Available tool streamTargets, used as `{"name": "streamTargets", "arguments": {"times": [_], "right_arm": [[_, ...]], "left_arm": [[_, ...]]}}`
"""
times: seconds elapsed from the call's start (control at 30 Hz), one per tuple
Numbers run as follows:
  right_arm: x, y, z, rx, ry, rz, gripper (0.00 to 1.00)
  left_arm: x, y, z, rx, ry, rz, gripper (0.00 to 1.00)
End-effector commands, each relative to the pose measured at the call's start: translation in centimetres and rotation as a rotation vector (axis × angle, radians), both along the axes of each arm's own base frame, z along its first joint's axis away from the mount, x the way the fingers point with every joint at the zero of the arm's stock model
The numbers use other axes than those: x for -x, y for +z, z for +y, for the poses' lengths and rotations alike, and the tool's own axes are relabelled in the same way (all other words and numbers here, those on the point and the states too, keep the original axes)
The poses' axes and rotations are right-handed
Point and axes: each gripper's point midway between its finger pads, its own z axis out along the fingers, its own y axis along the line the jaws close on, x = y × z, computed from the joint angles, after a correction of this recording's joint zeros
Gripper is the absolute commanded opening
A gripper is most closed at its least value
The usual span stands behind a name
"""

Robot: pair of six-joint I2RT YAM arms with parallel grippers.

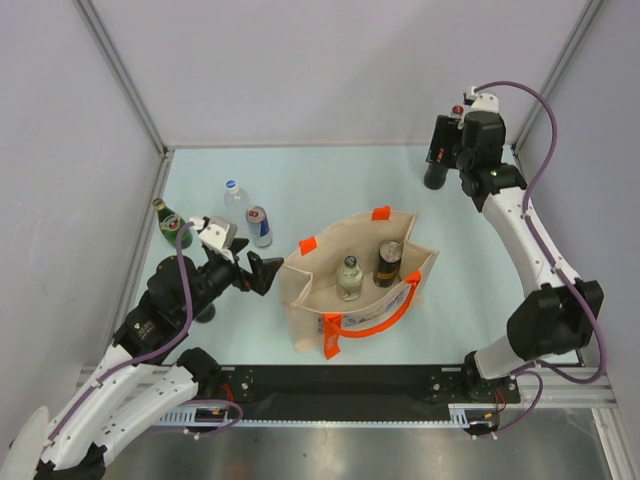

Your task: Place the beverage into the canvas bag

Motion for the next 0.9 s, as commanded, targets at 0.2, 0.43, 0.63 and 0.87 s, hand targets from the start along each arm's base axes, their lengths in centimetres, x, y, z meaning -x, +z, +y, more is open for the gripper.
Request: {"name": "streamTargets", "arguments": {"times": [0.2, 0.43, 0.63, 0.87], "right_arm": [[-9.3, 2.9, -2.5, 0.008, 0.049, -0.18, 0.79], [-13.5, 1.2, -3.6, 0.055, 0.037, -0.172, 0.77], [-16.0, -0.2, -3.7, 0.059, 0.042, -0.148, 0.76], [-17.9, -2.7, -3.8, 0.071, 0.039, -0.125, 0.68]], "left_arm": [[-0.3, 0.4, 0.3, 0.0, 0.02, -0.025, 0.99], [-0.5, 0.4, 0.4, -0.003, 0.033, -0.026, 1.0], [-0.7, 0.0, 0.1, -0.016, 0.025, -0.014, 1.0], [-0.8, 0.2, 0.7, -0.01, 0.054, -0.025, 1.0]]}}
